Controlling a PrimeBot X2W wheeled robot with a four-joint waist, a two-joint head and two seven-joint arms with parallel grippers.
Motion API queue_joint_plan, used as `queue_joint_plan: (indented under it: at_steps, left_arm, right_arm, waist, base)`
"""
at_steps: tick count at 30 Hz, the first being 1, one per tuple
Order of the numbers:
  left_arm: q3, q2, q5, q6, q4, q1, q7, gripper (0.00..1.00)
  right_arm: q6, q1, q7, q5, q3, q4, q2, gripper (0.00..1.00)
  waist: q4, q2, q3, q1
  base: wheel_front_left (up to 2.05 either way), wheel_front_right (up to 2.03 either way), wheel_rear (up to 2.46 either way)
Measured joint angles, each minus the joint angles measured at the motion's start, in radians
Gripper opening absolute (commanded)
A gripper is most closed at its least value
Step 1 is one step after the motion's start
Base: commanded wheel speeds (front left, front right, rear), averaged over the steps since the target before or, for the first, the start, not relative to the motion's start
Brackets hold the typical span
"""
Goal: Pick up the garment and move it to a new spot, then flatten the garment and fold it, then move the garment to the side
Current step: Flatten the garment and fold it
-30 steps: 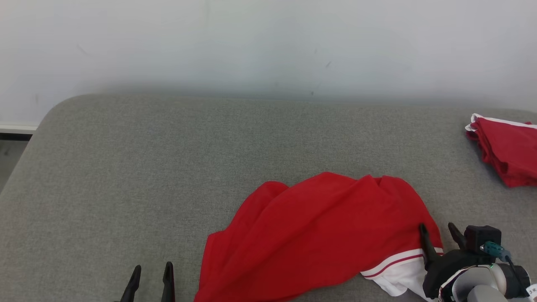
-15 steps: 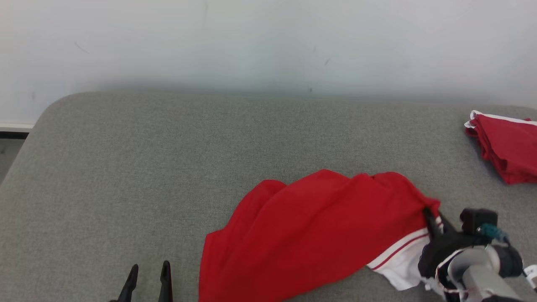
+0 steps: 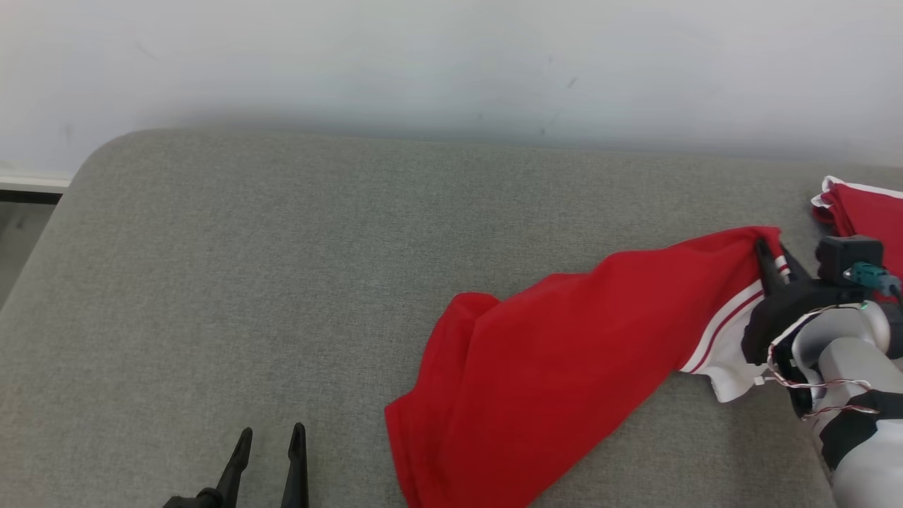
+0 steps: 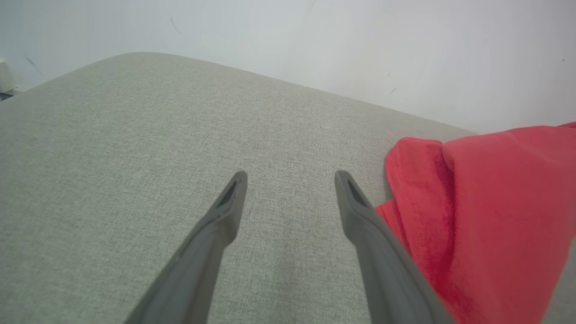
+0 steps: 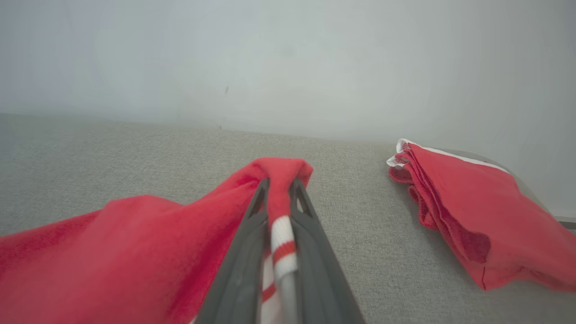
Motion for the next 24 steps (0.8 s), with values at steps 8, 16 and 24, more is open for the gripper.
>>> queue_joint_plan:
  at_steps: [8, 16, 24]
  left_arm:
    - [-0.004, 0.000, -0.007, 0.000, 0.007, 0.006, 0.000, 1.00]
    - [-0.013, 0.000, -0.008, 0.000, 0.003, 0.027, 0.000, 1.00]
    - [-0.081, -0.001, -0.014, 0.000, 0.001, 0.052, 0.000, 1.00]
  right_arm:
    - [0.000, -0.051, -0.077, -0.087, -0.030, 0.100, -0.015, 1.00]
    - [0.000, 0.006, -0.085, -0.119, -0.091, -0.049, 0.000, 1.00]
    - [0.000, 0.266, -0.087, -0.119, -0.176, -0.352, 0.058, 1.00]
  waist:
    - [0.020, 0.0000, -0.014, 0.0000]
    - [-0.010, -0.0001, -0.053, -0.0001]
    - [-0.040, 0.0000, -0.090, -0.0001]
  base:
    - [0.00, 0.00, 0.00]
    - [0.00, 0.00, 0.00]
    - [0.00, 0.00, 0.00]
